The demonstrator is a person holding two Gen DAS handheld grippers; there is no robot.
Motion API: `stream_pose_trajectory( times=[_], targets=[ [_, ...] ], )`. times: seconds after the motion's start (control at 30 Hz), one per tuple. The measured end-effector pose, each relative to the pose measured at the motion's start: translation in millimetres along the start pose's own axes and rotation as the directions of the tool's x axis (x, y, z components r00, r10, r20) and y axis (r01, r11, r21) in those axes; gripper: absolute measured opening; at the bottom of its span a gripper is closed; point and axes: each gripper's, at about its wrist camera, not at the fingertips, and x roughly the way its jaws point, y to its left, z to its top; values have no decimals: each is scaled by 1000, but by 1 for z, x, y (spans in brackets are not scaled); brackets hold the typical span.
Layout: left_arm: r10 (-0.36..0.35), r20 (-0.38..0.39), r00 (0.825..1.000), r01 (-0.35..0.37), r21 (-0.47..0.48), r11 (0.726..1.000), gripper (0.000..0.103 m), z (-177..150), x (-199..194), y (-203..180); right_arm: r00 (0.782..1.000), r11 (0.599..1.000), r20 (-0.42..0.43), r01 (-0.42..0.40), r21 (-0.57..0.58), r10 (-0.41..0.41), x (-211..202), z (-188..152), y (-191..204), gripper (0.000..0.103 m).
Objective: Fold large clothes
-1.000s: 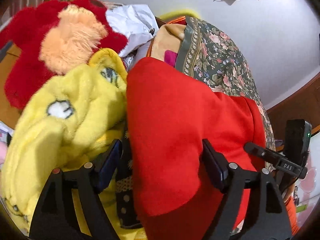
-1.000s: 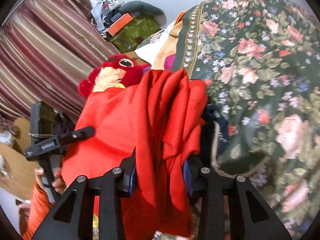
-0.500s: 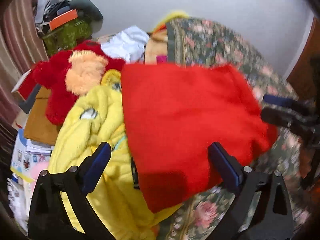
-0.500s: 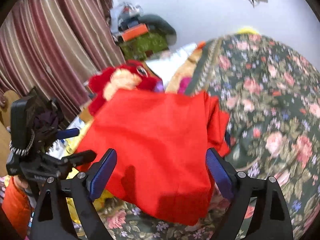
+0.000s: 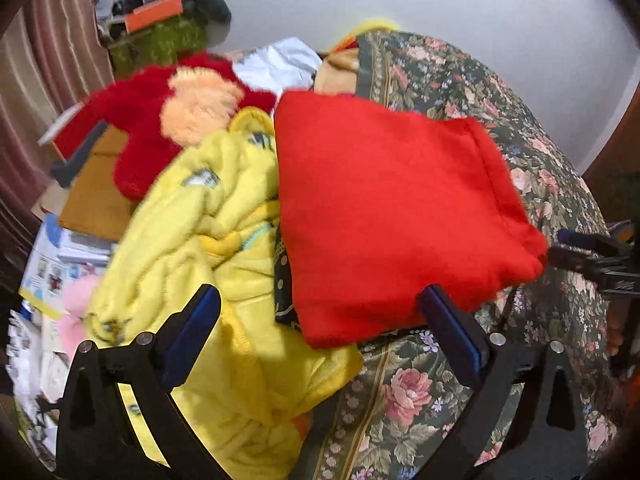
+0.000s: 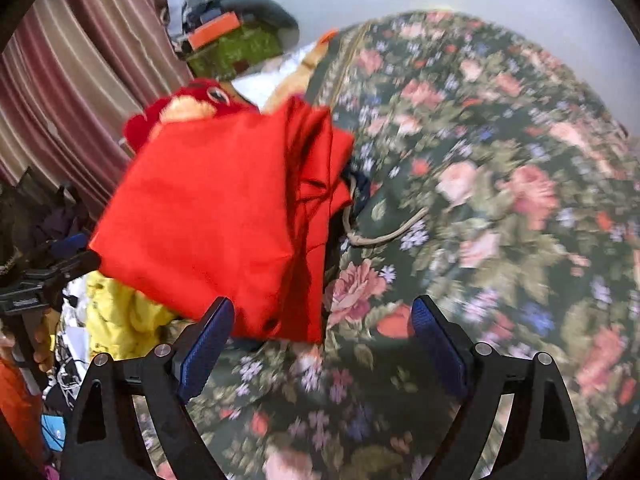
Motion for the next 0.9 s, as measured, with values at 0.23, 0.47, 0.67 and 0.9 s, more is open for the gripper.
stream_pose_trajectory(
  times=[0.23, 0.47, 0.67, 0.9],
  targets=[
    [7, 177, 984, -16, 53, 998, 101, 1, -100, -37, 982, 998, 184, -38, -53, 48, -117, -9, 29, 89],
    [-49, 383, 923, 16, 89, 996, 101, -14, -220, -75, 923, 989, 372, -49, -141, 99, -232, -34, 80, 89],
    [-103, 558, 824, 55, 102, 993, 101, -52, -309, -96, 833, 978, 532, -47, -202, 151, -316, -73, 119, 89],
    [-98, 690, 717, 48, 92, 995, 101, -105, -363, -109, 751, 975, 639, -31, -222, 169, -366, -128, 151, 90]
  ],
)
